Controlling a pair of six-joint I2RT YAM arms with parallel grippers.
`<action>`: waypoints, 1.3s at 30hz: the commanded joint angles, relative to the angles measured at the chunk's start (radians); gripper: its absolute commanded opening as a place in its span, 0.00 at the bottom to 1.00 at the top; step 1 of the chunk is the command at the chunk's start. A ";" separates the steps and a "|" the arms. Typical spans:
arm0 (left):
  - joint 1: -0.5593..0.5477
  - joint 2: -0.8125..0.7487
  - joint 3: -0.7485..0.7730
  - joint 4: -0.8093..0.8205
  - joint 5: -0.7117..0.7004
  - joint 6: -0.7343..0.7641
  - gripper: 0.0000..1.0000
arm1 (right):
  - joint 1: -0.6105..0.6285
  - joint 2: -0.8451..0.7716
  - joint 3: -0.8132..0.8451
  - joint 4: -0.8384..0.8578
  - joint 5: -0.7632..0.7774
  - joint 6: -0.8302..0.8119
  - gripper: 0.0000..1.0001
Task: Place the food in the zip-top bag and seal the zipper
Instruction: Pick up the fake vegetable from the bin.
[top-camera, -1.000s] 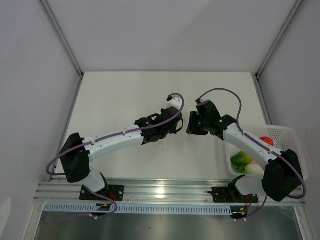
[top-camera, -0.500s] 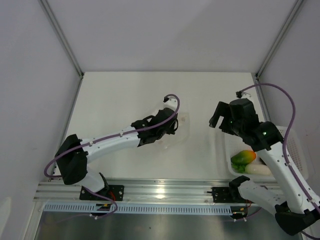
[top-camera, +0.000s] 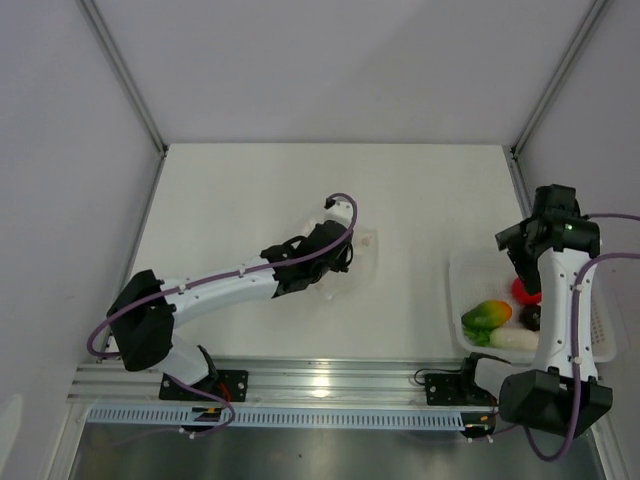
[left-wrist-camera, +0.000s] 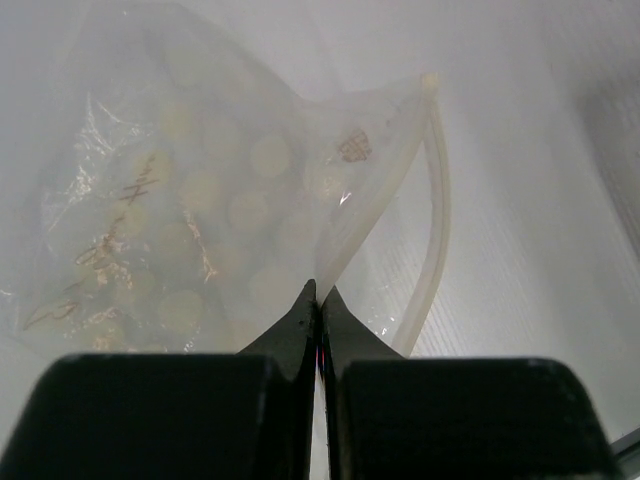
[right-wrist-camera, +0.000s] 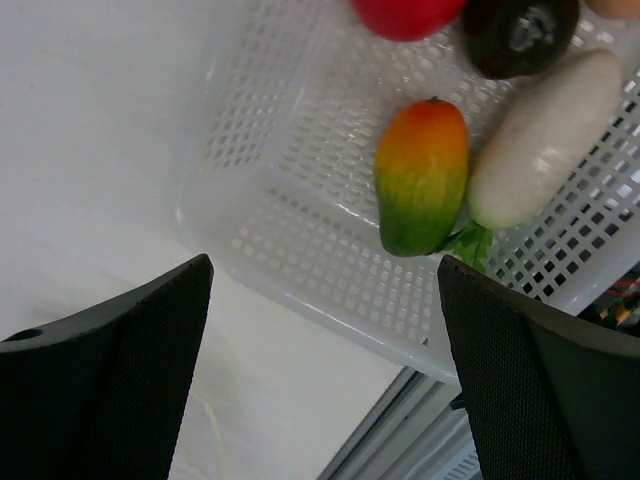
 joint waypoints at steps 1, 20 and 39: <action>0.010 -0.044 -0.008 0.051 0.010 -0.003 0.01 | -0.095 -0.006 -0.024 -0.113 -0.020 0.088 0.95; 0.049 -0.035 -0.017 0.061 0.064 -0.021 0.01 | -0.227 -0.047 -0.297 -0.217 0.138 0.261 0.98; 0.062 -0.063 -0.059 0.086 0.094 -0.037 0.00 | -0.303 -0.006 -0.495 0.042 0.147 0.189 0.98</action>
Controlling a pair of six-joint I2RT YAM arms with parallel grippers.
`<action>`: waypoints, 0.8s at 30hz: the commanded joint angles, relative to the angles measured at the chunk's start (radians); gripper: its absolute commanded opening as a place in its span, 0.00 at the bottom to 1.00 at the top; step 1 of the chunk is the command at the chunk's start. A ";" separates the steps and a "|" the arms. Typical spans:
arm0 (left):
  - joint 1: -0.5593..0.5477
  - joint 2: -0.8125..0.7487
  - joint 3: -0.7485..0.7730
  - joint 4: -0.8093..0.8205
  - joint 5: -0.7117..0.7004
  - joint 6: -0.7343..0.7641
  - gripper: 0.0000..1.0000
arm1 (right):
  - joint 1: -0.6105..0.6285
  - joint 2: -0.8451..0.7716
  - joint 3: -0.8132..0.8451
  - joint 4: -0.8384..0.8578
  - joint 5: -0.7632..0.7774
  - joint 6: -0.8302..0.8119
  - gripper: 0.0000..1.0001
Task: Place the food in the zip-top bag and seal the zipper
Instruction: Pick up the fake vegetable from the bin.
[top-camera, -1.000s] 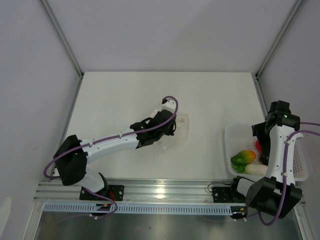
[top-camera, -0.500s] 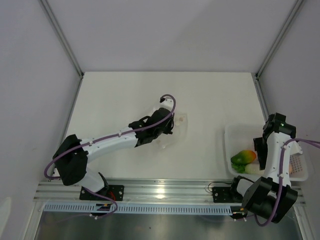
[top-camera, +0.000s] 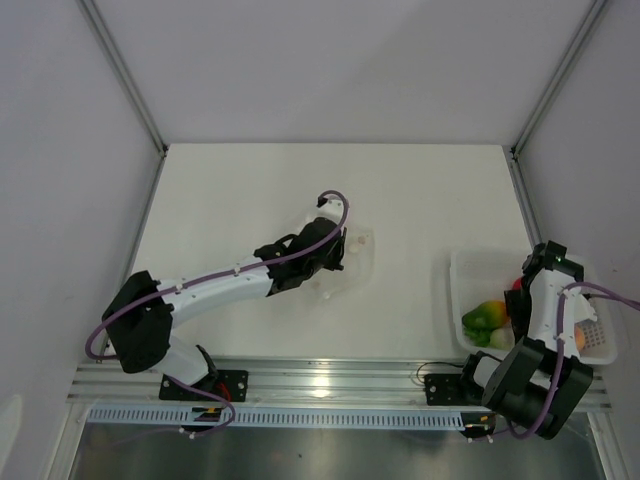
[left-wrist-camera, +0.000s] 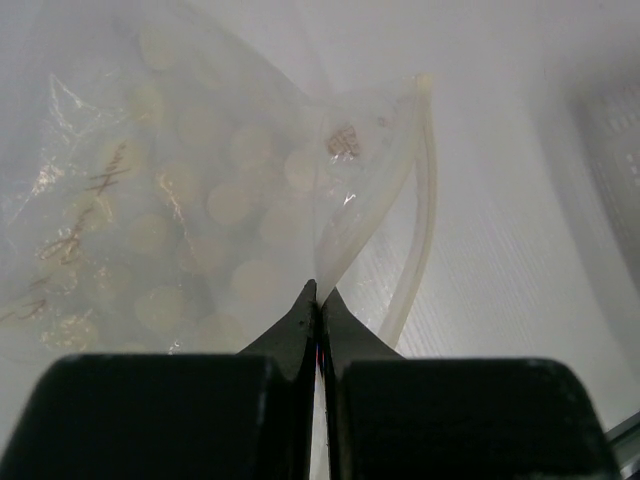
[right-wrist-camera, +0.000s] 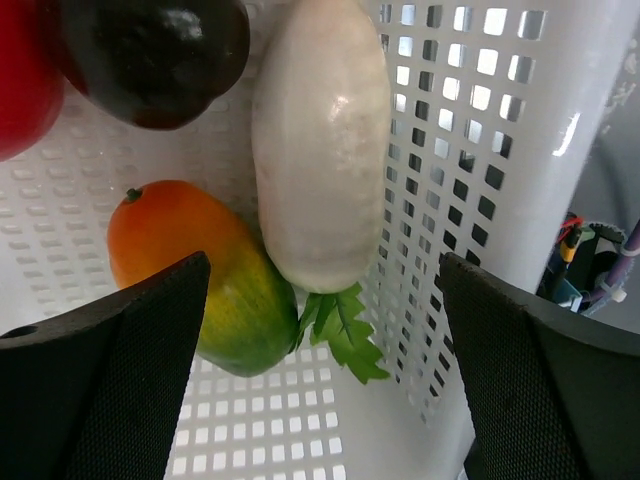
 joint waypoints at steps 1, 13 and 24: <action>0.010 -0.043 -0.006 0.042 0.014 -0.017 0.00 | -0.013 0.018 -0.033 0.025 0.020 -0.012 0.97; 0.014 -0.053 -0.017 0.051 0.017 -0.014 0.01 | -0.013 0.081 -0.057 0.102 0.057 -0.015 0.91; 0.022 -0.049 -0.020 0.059 0.028 -0.014 0.01 | -0.011 0.178 -0.077 0.171 0.054 -0.005 0.83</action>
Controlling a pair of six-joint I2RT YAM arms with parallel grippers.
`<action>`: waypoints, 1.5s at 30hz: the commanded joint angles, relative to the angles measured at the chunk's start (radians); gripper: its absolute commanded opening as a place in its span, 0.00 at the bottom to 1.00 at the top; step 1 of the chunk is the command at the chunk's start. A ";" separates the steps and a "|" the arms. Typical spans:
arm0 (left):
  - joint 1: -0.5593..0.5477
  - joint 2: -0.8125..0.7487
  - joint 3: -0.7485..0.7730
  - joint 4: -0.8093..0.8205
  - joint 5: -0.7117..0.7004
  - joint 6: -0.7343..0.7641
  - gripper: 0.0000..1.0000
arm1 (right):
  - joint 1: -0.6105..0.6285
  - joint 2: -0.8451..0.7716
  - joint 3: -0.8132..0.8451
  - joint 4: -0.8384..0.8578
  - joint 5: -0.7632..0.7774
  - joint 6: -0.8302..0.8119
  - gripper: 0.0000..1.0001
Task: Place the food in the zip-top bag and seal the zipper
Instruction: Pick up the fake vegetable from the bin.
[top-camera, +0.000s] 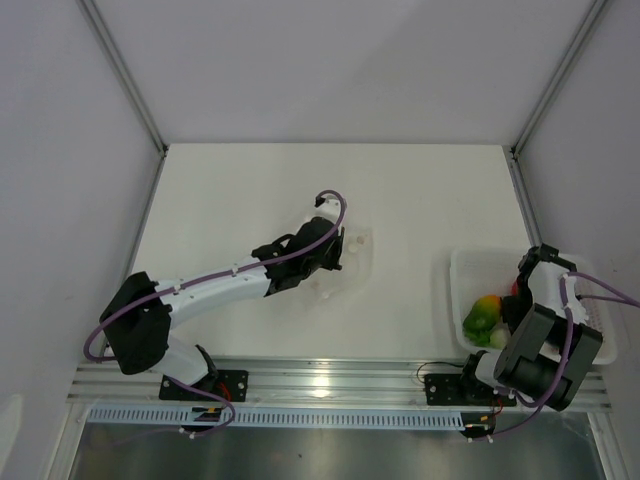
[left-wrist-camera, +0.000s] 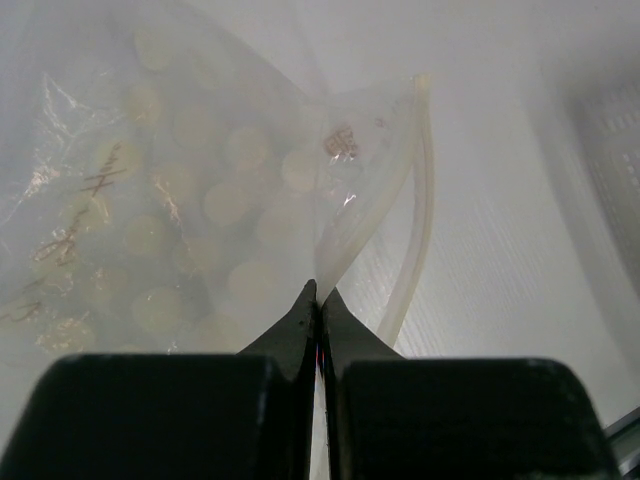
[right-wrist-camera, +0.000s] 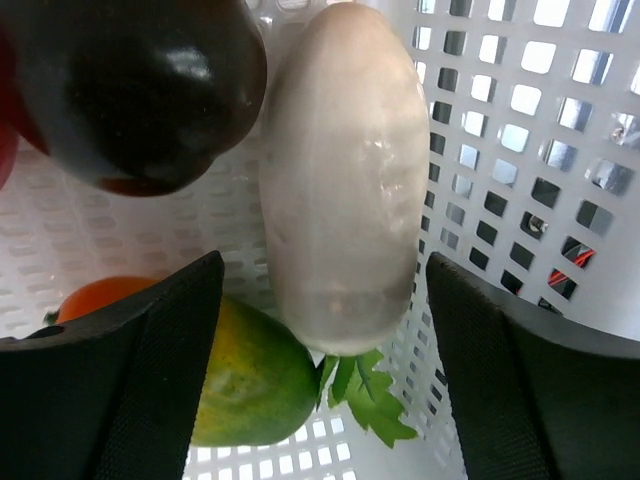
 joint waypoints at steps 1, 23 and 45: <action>0.010 -0.035 -0.005 0.043 0.011 -0.014 0.01 | -0.007 0.023 -0.013 0.028 0.049 0.013 0.81; 0.014 -0.028 -0.001 0.043 0.025 -0.013 0.00 | 0.093 -0.084 0.072 -0.124 0.056 0.044 0.00; 0.014 -0.029 -0.007 0.073 0.092 -0.010 0.01 | 0.467 -0.470 0.299 0.259 -0.471 -0.472 0.00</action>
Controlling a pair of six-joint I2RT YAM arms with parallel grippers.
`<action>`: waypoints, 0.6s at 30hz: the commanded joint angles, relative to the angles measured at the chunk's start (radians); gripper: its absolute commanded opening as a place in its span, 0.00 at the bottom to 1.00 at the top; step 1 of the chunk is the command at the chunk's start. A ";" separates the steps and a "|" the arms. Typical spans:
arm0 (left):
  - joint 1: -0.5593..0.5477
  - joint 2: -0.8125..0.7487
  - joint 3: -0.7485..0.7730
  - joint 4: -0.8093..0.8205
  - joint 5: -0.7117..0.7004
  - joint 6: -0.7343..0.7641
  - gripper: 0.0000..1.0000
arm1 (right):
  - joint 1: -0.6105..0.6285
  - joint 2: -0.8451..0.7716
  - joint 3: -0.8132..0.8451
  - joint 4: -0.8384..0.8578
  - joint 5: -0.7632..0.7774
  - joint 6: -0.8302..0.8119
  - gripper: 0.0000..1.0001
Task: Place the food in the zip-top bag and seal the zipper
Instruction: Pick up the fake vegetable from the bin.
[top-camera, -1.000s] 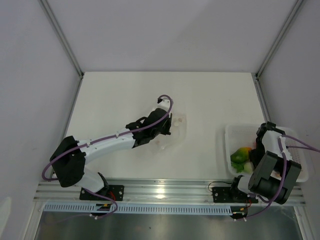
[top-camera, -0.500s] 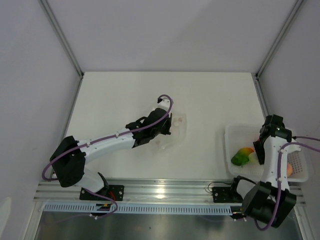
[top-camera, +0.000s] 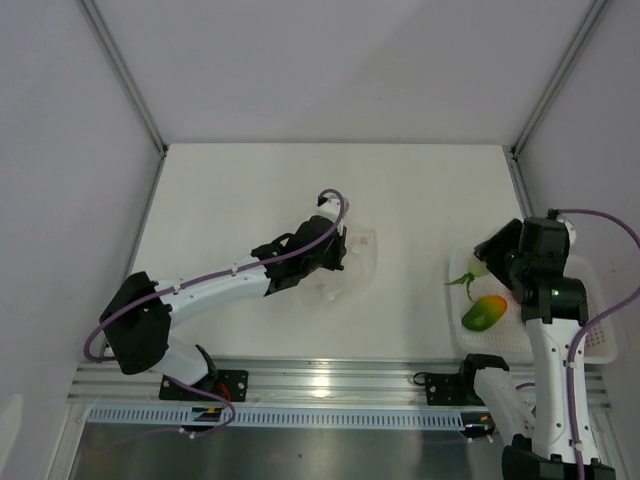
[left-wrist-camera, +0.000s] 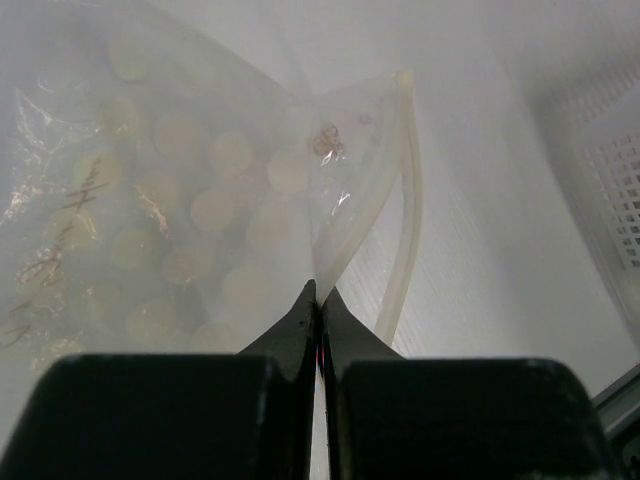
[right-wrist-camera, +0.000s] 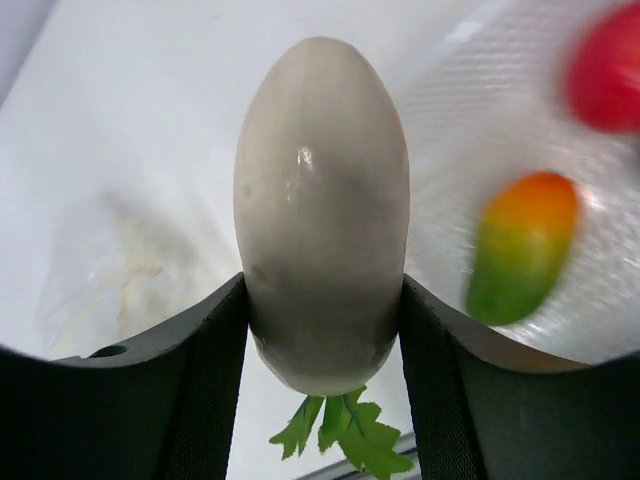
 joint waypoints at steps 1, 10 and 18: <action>0.008 -0.033 -0.009 0.054 0.030 -0.011 0.01 | 0.128 0.041 0.004 0.222 -0.278 -0.098 0.00; 0.008 -0.059 -0.031 0.085 0.048 0.006 0.00 | 0.574 0.353 0.082 0.361 -0.410 -0.162 0.00; 0.008 -0.074 -0.046 0.106 0.073 0.022 0.01 | 0.608 0.550 0.113 0.414 -0.656 -0.150 0.00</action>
